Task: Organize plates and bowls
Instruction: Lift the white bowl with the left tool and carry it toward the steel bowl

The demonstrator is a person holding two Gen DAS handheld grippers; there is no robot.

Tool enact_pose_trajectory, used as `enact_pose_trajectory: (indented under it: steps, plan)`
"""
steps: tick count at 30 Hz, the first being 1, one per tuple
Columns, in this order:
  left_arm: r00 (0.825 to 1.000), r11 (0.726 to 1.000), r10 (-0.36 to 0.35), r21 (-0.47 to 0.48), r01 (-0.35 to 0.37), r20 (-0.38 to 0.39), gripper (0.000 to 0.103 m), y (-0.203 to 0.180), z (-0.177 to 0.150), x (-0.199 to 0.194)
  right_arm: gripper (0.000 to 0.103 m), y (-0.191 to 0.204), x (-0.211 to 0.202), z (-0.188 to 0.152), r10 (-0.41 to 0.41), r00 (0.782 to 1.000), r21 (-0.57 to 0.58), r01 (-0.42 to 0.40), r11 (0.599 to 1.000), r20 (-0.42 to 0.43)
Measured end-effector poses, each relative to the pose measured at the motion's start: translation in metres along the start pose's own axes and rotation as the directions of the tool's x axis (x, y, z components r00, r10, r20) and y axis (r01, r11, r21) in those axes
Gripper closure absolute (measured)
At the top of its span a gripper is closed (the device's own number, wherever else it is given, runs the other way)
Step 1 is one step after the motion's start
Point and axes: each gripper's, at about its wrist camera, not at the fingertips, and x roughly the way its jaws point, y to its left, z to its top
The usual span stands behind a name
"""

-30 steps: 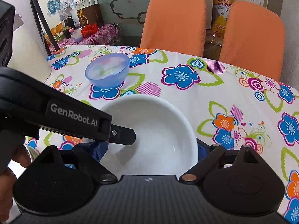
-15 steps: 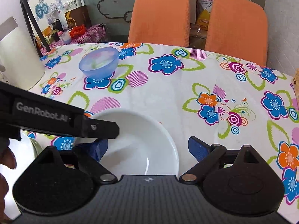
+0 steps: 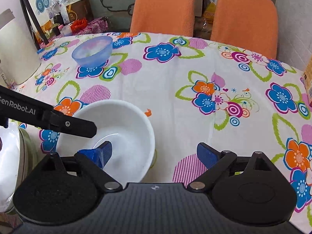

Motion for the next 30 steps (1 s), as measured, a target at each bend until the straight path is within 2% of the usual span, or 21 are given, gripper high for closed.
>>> enact_pose_trajectory:
  steps: [3, 4, 7, 11, 14, 19, 22, 24, 27, 30]
  plan:
    - [1.000, 1.000, 0.008, 0.015, -0.007, -0.016, 0.077, -0.004, -0.001, 0.008, 0.019, 0.011, 0.016, -0.003, 0.003, 0.998, -0.048, -0.006, 0.999, -0.062]
    - [1.000, 1.000, 0.015, 0.020, -0.014, -0.023, 0.077, -0.004, -0.002, 0.011, 0.020, 0.015, 0.017, -0.005, -0.010, 0.999, -0.074, 0.006, 0.997, -0.051]
    - [0.998, 1.000, 0.013, 0.009, -0.012, -0.055, 0.077, -0.002, -0.005, 0.021, 0.019, 0.012, 0.018, -0.002, -0.011, 0.998, -0.055, 0.007, 0.998, -0.063]
    - [0.999, 1.000, 0.015, 0.015, -0.014, -0.047, 0.077, -0.002, -0.005, 0.022, 0.020, 0.008, 0.014, -0.002, -0.031, 0.997, -0.049, 0.028, 0.998, -0.076]
    - [0.999, 1.000, 0.009, 0.012, -0.008, -0.045, 0.077, 0.000, -0.005, 0.021, 0.020, 0.011, 0.000, -0.007, -0.044, 0.998, -0.073, 0.042, 0.996, -0.033]
    - [0.999, 1.000, 0.010, -0.001, -0.010, -0.030, 0.077, 0.002, -0.005, 0.021, 0.020, 0.016, -0.008, -0.015, 0.043, 0.998, -0.032, -0.044, 0.998, -0.045]
    - [1.000, 1.000, 0.027, -0.009, -0.027, -0.014, 0.076, 0.003, -0.004, 0.020, 0.020, 0.023, -0.003, -0.008, 0.134, 0.990, 0.017, -0.134, 0.991, -0.033]
    - [0.998, 0.998, 0.055, -0.005, -0.055, 0.004, 0.075, 0.003, -0.003, 0.019, 0.020, 0.030, 0.002, 0.000, 0.167, 0.986, 0.012, -0.167, 0.986, -0.021]
    - [0.991, 0.992, 0.125, -0.019, -0.124, 0.053, 0.076, 0.010, 0.002, 0.013, 0.020, 0.039, 0.011, 0.012, 0.159, 0.987, -0.038, -0.159, 0.987, -0.006]
    - [0.994, 0.994, 0.098, -0.045, -0.096, 0.042, 0.076, 0.021, 0.008, 0.011, 0.020, 0.037, 0.012, 0.018, 0.118, 0.993, -0.053, -0.118, 0.992, 0.004]
